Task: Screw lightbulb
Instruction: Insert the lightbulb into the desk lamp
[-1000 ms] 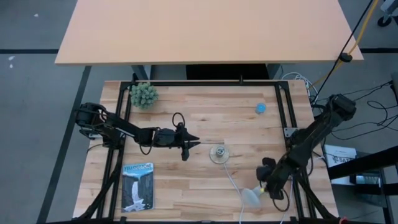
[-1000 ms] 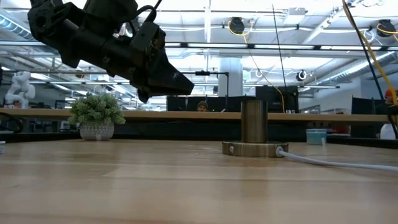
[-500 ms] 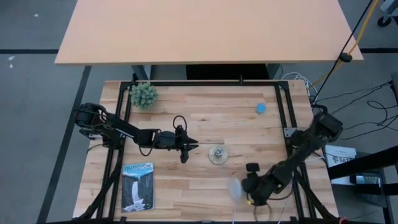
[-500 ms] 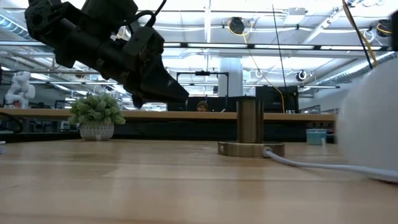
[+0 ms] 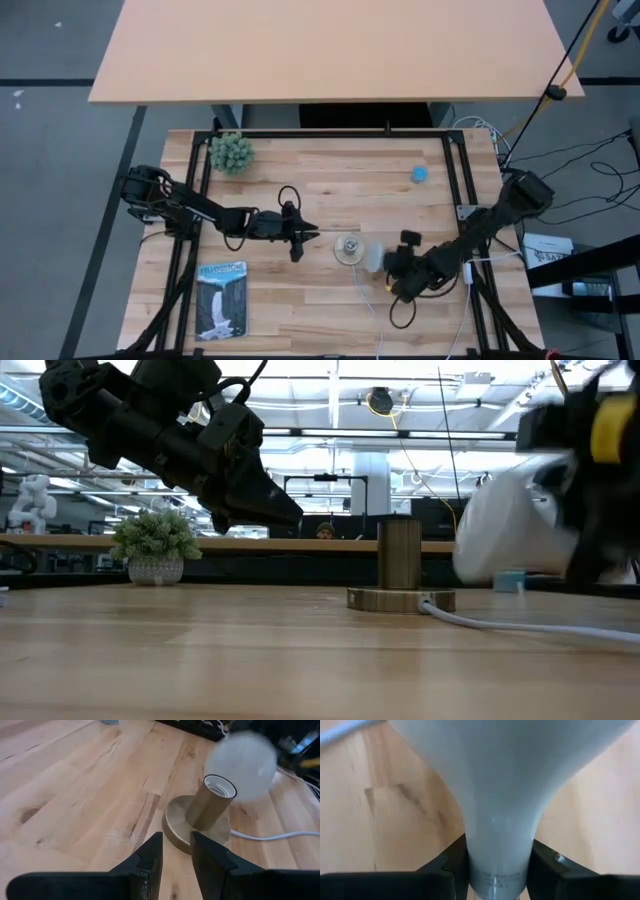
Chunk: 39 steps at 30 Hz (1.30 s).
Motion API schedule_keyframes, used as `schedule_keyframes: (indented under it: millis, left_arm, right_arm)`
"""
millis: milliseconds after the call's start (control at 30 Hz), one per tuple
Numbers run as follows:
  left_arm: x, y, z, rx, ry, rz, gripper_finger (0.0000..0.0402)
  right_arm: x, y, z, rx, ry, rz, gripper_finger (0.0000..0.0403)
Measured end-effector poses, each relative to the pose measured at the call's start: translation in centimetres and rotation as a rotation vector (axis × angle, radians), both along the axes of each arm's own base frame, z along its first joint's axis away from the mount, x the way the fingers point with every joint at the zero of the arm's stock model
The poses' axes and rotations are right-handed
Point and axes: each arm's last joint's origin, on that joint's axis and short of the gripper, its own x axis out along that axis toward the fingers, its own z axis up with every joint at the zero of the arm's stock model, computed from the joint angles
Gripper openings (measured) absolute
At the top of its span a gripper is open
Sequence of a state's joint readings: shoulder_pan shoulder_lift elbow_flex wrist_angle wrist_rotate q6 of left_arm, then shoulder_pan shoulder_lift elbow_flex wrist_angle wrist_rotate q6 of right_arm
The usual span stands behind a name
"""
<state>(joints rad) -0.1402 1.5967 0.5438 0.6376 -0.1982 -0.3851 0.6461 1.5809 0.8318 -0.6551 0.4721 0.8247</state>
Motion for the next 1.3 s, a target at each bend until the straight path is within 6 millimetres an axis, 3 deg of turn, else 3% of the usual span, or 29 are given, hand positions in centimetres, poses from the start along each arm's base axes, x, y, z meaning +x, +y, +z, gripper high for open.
schedule_keyframes:
  millis: [133,267,367,467,600,800,933,1033,1167,1300]
  left_arm:
    - [0.0,0.0,0.0,0.001,0.000,0.000,0.0102]
    - [0.0,0.0,0.0,0.002,0.000,0.001,0.0102]
    - [0.0,0.2,0.0,0.007,-0.002,0.019,0.0102]
    - [0.0,0.3,0.0,0.010,-0.002,0.028,0.0102]
    - [0.1,0.3,0.1,0.008,-0.009,0.027,0.0102]
    - [0.5,0.2,0.9,-0.008,-0.086,0.004,0.0102]
    - [1.8,0.0,1.9,0.040,-0.093,-0.075,0.0102]
    - [2.9,-0.1,1.4,0.065,-0.061,-0.087,0.0102]
    - [4.5,-0.4,0.4,0.080,-0.037,-0.145,0.0102]
    - [5.8,-0.7,0.4,0.109,-0.049,-0.189,0.0102]
  right_arm:
    - [-2.7,-1.1,3.4,-0.048,0.006,-0.080,0.0131]
    - [-3.5,-1.4,6.5,-0.076,-0.289,-0.118,0.0131]
    - [-3.0,-1.4,7.1,-0.151,-0.581,-0.152,0.0131]
    - [-1.6,-1.6,5.6,-0.175,-0.742,-0.173,0.0131]
    - [0.3,-2.9,2.9,-0.051,-0.849,-0.085,0.0131]
    - [1.7,-6.2,2.6,0.020,-1.101,0.123,0.0131]
    - [2.8,-8.8,0.8,0.113,-1.016,0.219,0.0131]
    - [3.7,-10.2,-0.4,0.180,-0.979,0.235,0.0131]
    - [5.3,-10.0,-0.2,0.200,-1.049,0.350,0.0131]
    - [6.3,-9.7,-1.7,0.207,-0.980,0.342,0.0131]
